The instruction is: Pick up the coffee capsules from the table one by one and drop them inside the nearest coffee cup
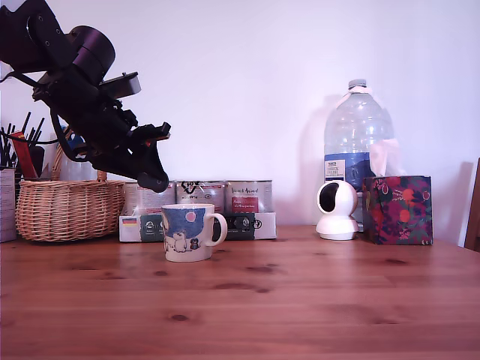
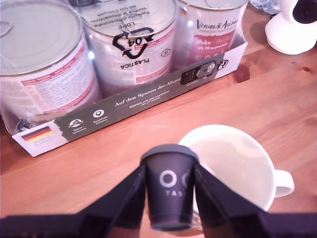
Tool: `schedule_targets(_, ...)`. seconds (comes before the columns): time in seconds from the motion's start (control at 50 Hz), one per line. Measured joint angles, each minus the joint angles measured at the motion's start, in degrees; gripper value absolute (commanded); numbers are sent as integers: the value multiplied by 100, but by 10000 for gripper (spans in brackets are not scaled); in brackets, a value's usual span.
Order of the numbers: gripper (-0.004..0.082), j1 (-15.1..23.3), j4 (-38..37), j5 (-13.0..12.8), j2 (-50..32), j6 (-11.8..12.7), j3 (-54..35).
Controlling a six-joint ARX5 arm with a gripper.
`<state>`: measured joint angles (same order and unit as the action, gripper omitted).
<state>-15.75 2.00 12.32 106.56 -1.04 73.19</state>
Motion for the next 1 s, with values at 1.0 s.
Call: schedule_targets(1.0, 178, -503, 149, 68, -2, 48, 107)
